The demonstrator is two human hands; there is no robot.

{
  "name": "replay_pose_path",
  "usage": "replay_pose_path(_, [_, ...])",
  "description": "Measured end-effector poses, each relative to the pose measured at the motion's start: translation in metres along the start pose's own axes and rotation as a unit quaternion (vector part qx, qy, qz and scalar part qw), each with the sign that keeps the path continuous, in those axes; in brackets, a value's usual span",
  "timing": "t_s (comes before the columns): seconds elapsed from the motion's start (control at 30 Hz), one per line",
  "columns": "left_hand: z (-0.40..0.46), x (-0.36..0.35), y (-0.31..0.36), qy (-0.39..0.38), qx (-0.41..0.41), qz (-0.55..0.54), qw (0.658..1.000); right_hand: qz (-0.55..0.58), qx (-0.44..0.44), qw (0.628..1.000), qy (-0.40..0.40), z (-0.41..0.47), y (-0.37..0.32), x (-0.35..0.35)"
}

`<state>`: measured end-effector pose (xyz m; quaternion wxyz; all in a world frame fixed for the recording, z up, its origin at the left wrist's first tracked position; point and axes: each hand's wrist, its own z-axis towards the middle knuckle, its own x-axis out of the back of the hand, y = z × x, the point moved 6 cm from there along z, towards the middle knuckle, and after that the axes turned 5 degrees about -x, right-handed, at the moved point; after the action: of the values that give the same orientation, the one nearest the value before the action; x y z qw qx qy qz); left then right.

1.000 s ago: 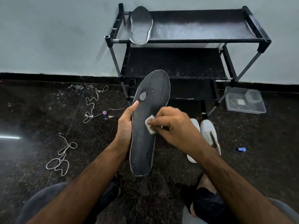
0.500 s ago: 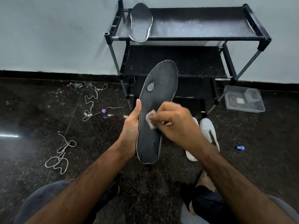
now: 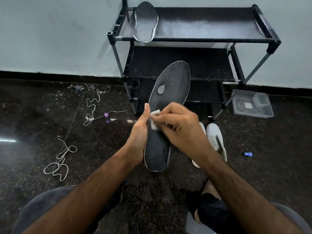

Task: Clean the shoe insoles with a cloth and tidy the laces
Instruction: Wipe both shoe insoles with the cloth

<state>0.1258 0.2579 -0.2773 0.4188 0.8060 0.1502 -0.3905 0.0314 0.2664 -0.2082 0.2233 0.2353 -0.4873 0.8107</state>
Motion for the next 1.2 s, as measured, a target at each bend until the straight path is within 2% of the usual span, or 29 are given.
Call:
replay_pose_path(0.1, [-0.001,0.002,0.009,-0.011,0.008,0.039,0.999,0.036,0.042,0.991,-0.125,-0.006,-0.014,-0.014])
replay_pose_path(0.13, [0.0,0.003,0.009,-0.018,0.003,0.039,0.999,0.022,0.045,0.991,-0.12,-0.003,-0.01,-0.012])
replay_pose_path(0.27, [0.002,0.0,-0.002,-0.015,0.013,0.003,1.0,-0.057,-0.016,0.998,0.025,0.004,0.011,0.006])
replay_pose_path(0.3, [0.002,0.0,-0.002,-0.01,0.014,0.003,1.0,-0.051,-0.019,0.998,0.026,0.003,0.01,0.005])
replay_pose_path(0.33, [0.002,0.001,0.0,-0.006,0.017,0.003,1.0,-0.037,-0.004,0.999,-0.008,0.001,0.005,-0.001])
replay_pose_path(0.43, [0.003,0.006,0.014,0.005,0.001,0.021,1.0,0.021,0.037,0.982,-0.183,-0.009,-0.01,-0.022])
replay_pose_path(0.47, [0.003,0.008,0.017,0.007,-0.007,0.023,1.0,0.015,0.043,0.979,-0.199,-0.009,-0.01,-0.022])
replay_pose_path(0.5, [0.003,0.007,0.018,0.003,-0.008,0.013,1.0,-0.011,0.049,0.982,-0.18,-0.007,-0.008,-0.018])
replay_pose_path(0.57, [0.001,0.002,0.015,0.0,-0.009,-0.007,1.0,-0.079,0.038,0.993,-0.082,0.001,0.004,-0.005])
replay_pose_path(0.67, [0.0,-0.002,0.007,0.002,-0.002,0.033,0.999,-0.099,-0.045,0.994,0.025,0.003,0.021,0.011])
replay_pose_path(0.73, [-0.001,-0.005,0.007,-0.012,0.0,0.037,0.999,-0.074,-0.046,0.996,0.006,0.001,0.019,0.008])
replay_pose_path(0.83, [-0.001,0.003,0.013,0.012,-0.011,0.021,1.0,0.0,-0.01,0.993,-0.12,-0.001,0.003,-0.005])
replay_pose_path(0.87, [0.0,0.005,0.014,0.021,-0.018,0.029,0.999,0.003,-0.01,0.99,-0.138,-0.001,0.001,-0.007])
replay_pose_path(0.9, [0.0,0.006,0.014,0.029,-0.021,0.037,0.999,-0.008,-0.019,0.992,-0.127,0.0,0.005,-0.005])
replay_pose_path(1.0, [0.0,0.003,0.011,0.03,-0.018,0.071,0.997,-0.071,-0.066,0.995,-0.006,0.004,0.024,0.013])
replay_pose_path(1.07, [0.001,0.003,0.011,0.032,-0.026,0.067,0.997,-0.071,-0.076,0.994,0.018,0.003,0.025,0.019])
replay_pose_path(1.2, [0.003,0.005,0.018,0.023,-0.029,0.036,0.999,0.0,-0.008,0.983,-0.181,-0.006,-0.001,-0.009])
